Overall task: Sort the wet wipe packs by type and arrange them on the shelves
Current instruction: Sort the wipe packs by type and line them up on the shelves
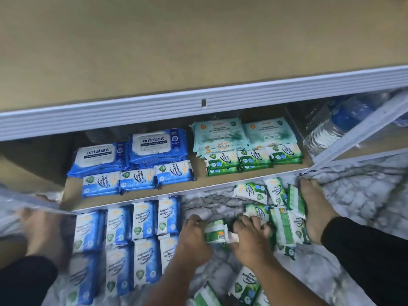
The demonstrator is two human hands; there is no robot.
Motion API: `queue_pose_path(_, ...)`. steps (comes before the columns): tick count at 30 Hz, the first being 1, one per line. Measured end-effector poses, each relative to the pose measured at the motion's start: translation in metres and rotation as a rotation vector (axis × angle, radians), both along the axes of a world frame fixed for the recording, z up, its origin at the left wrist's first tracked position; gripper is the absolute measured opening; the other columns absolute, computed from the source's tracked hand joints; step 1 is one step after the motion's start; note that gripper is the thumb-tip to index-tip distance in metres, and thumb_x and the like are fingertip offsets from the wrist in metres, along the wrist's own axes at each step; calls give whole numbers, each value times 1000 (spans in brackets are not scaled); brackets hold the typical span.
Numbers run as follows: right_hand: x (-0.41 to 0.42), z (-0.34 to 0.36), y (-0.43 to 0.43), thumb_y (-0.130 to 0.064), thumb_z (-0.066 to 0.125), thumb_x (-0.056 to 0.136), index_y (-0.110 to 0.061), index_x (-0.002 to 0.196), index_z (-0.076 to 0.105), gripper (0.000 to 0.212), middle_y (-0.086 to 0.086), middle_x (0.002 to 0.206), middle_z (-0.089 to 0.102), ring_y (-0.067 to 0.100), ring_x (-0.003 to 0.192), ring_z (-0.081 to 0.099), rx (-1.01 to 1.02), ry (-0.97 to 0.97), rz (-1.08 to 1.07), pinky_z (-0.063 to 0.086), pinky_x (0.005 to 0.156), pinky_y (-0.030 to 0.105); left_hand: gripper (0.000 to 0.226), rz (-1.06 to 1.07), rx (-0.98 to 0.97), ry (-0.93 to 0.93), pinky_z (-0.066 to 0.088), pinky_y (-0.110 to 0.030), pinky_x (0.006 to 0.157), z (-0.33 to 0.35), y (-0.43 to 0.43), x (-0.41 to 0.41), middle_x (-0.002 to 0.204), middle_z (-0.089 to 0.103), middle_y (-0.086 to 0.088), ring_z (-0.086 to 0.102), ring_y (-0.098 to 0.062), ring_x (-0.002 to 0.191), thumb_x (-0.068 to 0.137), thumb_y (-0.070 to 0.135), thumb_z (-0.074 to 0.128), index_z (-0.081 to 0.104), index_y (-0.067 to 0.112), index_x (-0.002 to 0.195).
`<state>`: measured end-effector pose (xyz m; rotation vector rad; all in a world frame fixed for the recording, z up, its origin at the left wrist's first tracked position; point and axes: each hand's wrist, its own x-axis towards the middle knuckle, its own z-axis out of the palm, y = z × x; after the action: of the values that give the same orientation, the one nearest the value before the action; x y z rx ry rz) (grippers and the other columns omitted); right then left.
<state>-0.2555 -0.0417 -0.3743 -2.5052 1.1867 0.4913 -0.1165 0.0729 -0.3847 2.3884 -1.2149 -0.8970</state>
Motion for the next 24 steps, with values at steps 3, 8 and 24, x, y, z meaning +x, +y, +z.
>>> queue_pose_path(3,-9,31,12,-23,67,91,-33,107,50,25,-10,103,60,18,100,55,141,-157,-151,35,78,33,30,171,-56,257,51,-24,82,27,15,-2,100,57,-1,61,-16,93,72,22,81,71,15,99)
queue_pose_path(8,-29,79,20,-3,65,88,-36,106,59,38,-1,92,66,15,71,62,401,-403,-450,48,58,25,13,323,-47,464,47,-21,55,91,36,-9,85,67,1,57,-11,63,80,27,69,64,23,92)
queue_pose_path(24,-74,162,59,-23,64,98,-29,98,60,6,6,79,66,23,62,55,518,-955,-830,44,57,30,105,431,-324,679,54,-33,66,163,89,-48,134,61,-10,73,-24,90,84,-5,72,13,53,150)
